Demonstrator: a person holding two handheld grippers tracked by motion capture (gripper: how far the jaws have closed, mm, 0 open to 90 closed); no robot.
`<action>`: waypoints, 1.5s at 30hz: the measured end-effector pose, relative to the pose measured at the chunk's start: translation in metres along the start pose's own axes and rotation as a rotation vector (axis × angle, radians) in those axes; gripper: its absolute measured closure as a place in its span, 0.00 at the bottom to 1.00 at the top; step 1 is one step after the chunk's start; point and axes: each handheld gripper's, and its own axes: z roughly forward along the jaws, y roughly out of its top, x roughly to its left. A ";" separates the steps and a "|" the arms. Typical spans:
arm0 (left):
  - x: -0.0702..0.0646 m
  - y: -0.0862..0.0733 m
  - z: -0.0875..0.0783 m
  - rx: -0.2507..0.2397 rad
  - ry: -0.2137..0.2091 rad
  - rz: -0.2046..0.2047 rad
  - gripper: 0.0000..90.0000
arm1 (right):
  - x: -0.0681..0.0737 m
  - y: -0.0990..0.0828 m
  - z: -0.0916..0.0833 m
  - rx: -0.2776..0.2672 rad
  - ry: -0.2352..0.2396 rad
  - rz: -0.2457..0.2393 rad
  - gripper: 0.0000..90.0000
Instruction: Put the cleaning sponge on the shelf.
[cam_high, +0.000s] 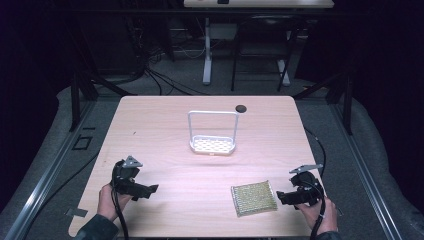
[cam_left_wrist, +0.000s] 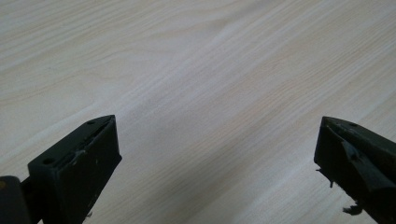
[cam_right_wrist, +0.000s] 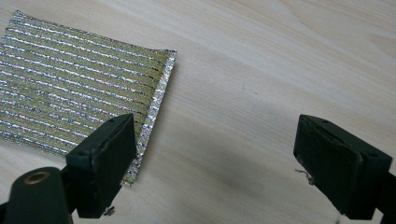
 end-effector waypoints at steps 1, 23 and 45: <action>0.000 0.000 0.000 0.000 0.001 0.003 0.00 | 0.000 0.000 0.000 0.004 0.003 -0.004 0.14; 0.001 0.000 -0.002 -0.024 -0.051 -0.054 0.00 | 0.051 0.016 0.008 -0.020 0.129 -0.109 0.14; 0.001 -0.002 -0.001 -0.011 -0.054 -0.056 0.00 | 0.079 0.029 0.031 0.042 0.127 -0.163 0.02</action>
